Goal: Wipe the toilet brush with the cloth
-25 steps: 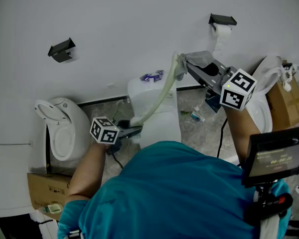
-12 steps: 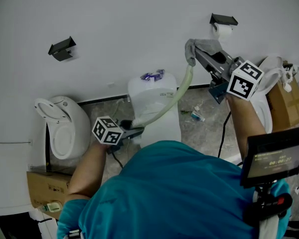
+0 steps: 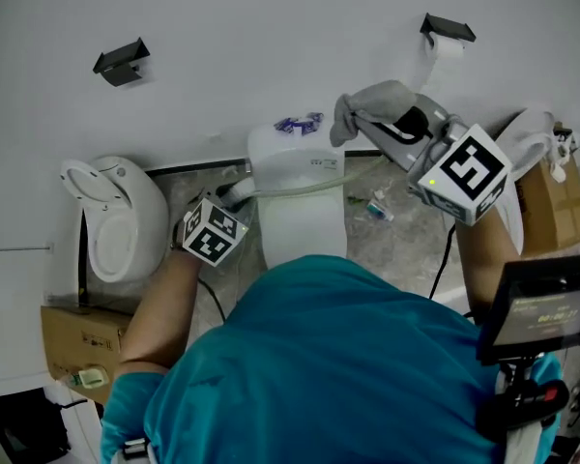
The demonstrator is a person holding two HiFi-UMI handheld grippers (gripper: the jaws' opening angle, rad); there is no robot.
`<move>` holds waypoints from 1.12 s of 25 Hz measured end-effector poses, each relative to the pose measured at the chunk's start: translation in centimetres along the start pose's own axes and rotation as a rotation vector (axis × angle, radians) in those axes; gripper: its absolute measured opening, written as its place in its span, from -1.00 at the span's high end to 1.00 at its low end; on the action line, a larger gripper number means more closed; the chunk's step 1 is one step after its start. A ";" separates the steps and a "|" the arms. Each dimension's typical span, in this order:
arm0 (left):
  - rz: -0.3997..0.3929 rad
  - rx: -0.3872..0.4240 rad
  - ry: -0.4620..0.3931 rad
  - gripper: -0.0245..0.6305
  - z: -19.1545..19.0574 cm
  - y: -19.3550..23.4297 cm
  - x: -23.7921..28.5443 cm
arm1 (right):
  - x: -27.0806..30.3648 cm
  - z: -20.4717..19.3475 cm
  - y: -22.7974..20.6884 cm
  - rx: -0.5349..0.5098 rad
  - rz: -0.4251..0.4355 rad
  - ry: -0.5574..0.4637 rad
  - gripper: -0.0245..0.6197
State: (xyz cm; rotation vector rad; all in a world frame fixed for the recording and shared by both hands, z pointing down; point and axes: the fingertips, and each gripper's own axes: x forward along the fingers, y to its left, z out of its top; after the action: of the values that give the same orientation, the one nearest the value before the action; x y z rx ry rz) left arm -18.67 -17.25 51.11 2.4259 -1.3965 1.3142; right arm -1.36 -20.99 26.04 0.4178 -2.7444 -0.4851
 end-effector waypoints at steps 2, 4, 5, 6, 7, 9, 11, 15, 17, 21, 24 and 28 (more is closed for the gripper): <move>0.081 0.078 0.018 0.47 0.2 1.1 -0.2 | 3.1 -1.8 3.5 -0.061 0.069 0.103 0.81; 0.149 0.161 0.033 0.47 0.6 1.8 -0.2 | 5.9 -3.9 6.6 -0.115 0.147 0.197 0.81; 0.181 0.205 0.038 0.47 1.1 1.9 -0.1 | 7.1 -4.8 7.9 -0.139 0.186 0.235 0.81; 0.210 0.251 0.041 0.47 1.6 1.9 0.0 | 8.2 -5.8 9.0 -0.161 0.223 0.266 0.81; 0.235 0.295 0.041 0.47 2.2 1.8 0.1 | 9.1 -6.8 10.0 -0.180 0.256 0.295 0.81; 0.269 0.367 0.037 0.47 3.3 1.3 0.2 | 10.8 -8.7 11.5 -0.199 0.315 0.344 0.81; 0.291 0.421 0.032 0.47 4.2 1.0 0.3 | 12.1 -10.3 12.6 -0.194 0.361 0.382 0.81; 0.328 0.510 0.032 0.47 5.3 0.6 0.3 | 13.7 -12.2 13.7 -0.189 0.407 0.430 0.81; 0.347 0.543 0.039 0.47 5.4 0.5 0.3 | 13.9 -12.5 13.8 -0.178 0.416 0.441 0.81; 0.358 0.529 0.031 0.47 5.3 0.9 0.0 | 13.8 -12.7 13.6 -0.137 0.427 0.455 0.81; 0.360 0.519 0.031 0.47 5.1 1.3 -0.1 | 13.4 -13.3 13.3 -0.138 0.431 0.482 0.81; 0.362 0.522 0.029 0.47 5.2 1.5 -0.2 | 12.8 -14.1 13.0 -0.137 0.436 0.508 0.81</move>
State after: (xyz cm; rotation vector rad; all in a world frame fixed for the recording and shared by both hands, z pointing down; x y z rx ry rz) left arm -16.49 -20.21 47.17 2.4975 -1.7246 2.0102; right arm -10.84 -17.52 46.84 -0.0904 -2.2016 -0.3827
